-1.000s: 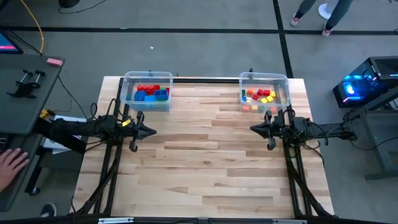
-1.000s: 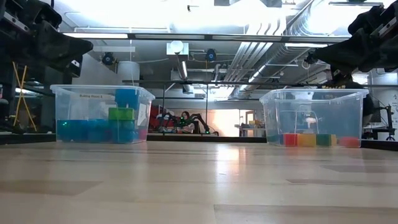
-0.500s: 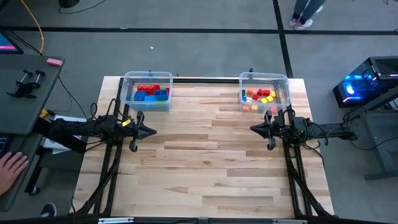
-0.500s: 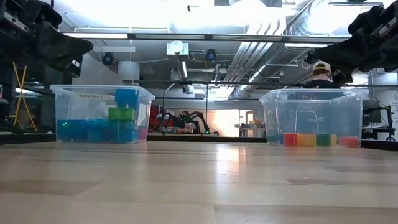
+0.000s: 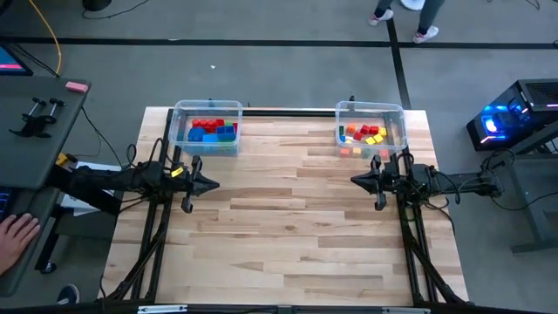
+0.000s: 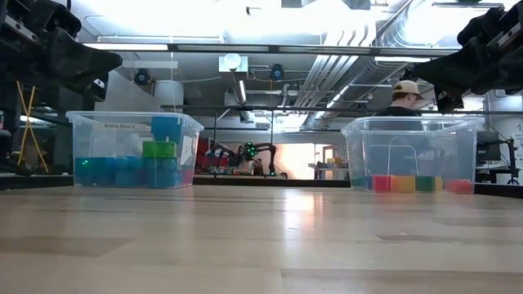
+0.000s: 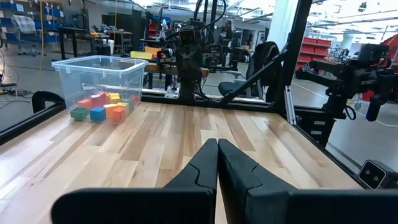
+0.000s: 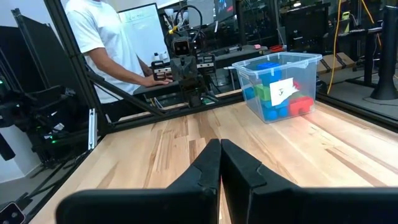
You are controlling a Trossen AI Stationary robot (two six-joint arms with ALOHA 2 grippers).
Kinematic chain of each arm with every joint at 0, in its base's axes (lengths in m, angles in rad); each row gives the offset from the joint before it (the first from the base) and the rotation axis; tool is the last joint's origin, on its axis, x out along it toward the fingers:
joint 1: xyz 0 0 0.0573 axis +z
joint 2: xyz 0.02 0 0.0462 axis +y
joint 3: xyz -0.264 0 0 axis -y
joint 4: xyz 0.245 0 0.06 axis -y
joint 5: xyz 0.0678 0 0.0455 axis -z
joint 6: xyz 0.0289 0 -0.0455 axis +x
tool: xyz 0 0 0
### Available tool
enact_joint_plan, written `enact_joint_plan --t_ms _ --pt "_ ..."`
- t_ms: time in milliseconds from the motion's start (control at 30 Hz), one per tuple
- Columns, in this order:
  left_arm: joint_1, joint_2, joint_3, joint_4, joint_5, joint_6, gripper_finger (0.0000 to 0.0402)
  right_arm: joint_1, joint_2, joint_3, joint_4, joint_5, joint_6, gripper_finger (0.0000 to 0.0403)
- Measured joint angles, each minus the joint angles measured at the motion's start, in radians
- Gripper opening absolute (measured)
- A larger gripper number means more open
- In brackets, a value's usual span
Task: Sort blocks by size
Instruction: Return to home position
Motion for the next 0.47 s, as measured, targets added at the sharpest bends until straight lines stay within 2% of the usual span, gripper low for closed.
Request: enact_joint_plan --t_ms 467 --pt "0.000 0.000 0.000 0.000 0.000 0.000 0.0000 0.000 0.000 0.000 0.000 0.005 0.000 0.0005"
